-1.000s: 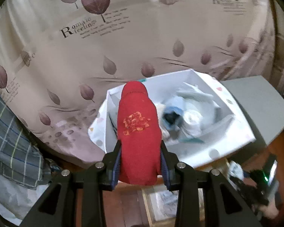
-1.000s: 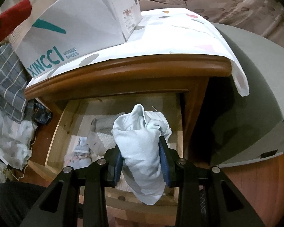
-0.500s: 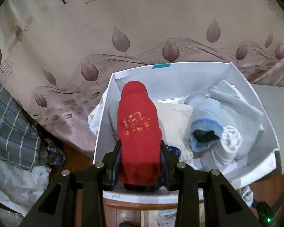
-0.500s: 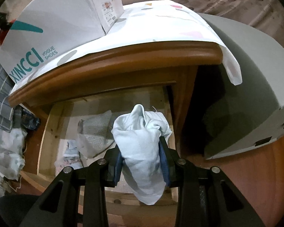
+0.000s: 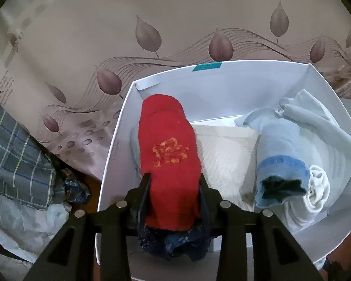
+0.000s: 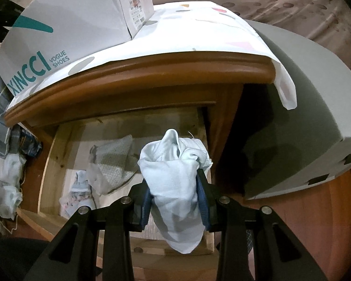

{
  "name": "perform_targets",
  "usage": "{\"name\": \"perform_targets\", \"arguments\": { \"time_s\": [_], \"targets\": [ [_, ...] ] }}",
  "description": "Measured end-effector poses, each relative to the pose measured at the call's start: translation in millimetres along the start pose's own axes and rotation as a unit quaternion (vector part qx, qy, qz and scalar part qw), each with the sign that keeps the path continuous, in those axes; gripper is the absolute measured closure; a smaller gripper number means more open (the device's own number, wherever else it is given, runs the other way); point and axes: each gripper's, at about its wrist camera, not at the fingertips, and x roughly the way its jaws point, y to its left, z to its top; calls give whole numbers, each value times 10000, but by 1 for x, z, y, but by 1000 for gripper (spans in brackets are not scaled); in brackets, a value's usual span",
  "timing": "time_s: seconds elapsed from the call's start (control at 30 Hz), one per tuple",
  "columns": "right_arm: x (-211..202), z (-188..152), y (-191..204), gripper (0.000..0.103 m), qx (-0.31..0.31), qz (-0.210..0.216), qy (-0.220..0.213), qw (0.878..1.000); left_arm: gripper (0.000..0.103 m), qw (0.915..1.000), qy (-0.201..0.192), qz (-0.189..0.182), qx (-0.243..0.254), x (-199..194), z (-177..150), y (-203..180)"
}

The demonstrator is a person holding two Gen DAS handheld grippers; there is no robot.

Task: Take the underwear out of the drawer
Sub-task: 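Lower the red sock into the shoe box and open the left gripper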

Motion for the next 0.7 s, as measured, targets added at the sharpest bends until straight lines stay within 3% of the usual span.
{"name": "perform_targets", "arguments": {
  "time_s": [0.2, 0.57, 0.7],
  "targets": [
    [0, 0, 1, 71, -10, -9, 6, 10000, 58, 9998, -160, 96, -14, -8, -3, 1],
    [1, -2, 2, 71, -74, -6, 22, 10000, 50, 9988, -431, -233, -21, -35, -11, 3],
    [1, -2, 2, 71, -108, -27, 1, 9999, 39, 9975, -637, -301, -108, -52, -17, 6]
  ]
}}
